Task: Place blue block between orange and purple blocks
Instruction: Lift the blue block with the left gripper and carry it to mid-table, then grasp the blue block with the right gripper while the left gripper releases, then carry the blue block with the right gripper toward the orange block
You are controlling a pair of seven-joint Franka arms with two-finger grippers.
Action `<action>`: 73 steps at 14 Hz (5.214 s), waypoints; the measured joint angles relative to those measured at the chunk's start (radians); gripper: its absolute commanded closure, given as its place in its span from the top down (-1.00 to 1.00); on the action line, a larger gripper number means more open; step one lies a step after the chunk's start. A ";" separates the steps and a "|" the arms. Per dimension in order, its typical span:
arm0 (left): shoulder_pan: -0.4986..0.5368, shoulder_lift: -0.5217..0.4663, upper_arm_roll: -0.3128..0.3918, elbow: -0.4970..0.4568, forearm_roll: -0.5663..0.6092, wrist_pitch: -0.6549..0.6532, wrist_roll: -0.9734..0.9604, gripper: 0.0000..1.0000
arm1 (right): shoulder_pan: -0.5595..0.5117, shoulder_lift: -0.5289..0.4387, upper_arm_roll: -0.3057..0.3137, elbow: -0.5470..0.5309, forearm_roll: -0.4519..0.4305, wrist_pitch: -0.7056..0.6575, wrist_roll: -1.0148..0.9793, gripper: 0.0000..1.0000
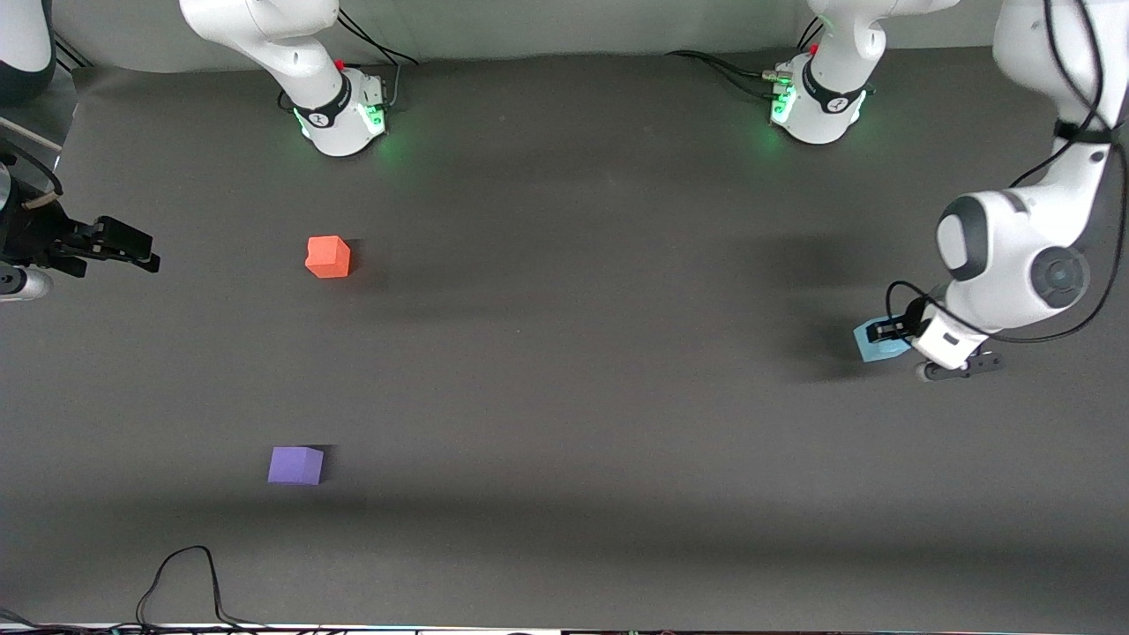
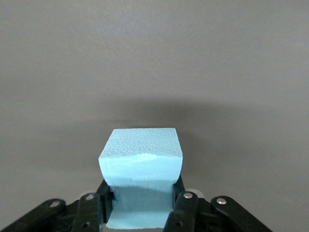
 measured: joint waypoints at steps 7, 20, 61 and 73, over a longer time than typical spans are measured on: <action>0.007 -0.306 0.012 0.216 0.008 -0.596 -0.002 -0.62 | 0.004 -0.001 0.002 0.017 0.007 0.017 0.000 1.00; -0.200 -0.087 -0.452 0.562 0.004 -0.596 -0.817 -0.63 | 0.001 0.026 -0.018 0.015 0.069 0.028 -0.011 1.00; 0.123 0.003 -0.364 0.561 0.213 -0.571 -0.420 1.00 | 0.193 0.624 0.744 -0.135 -0.423 0.777 0.862 1.00; -0.051 -0.200 -0.031 0.454 0.156 -0.641 -0.176 1.00 | 0.207 0.763 0.756 -0.232 -0.696 0.947 1.077 -0.49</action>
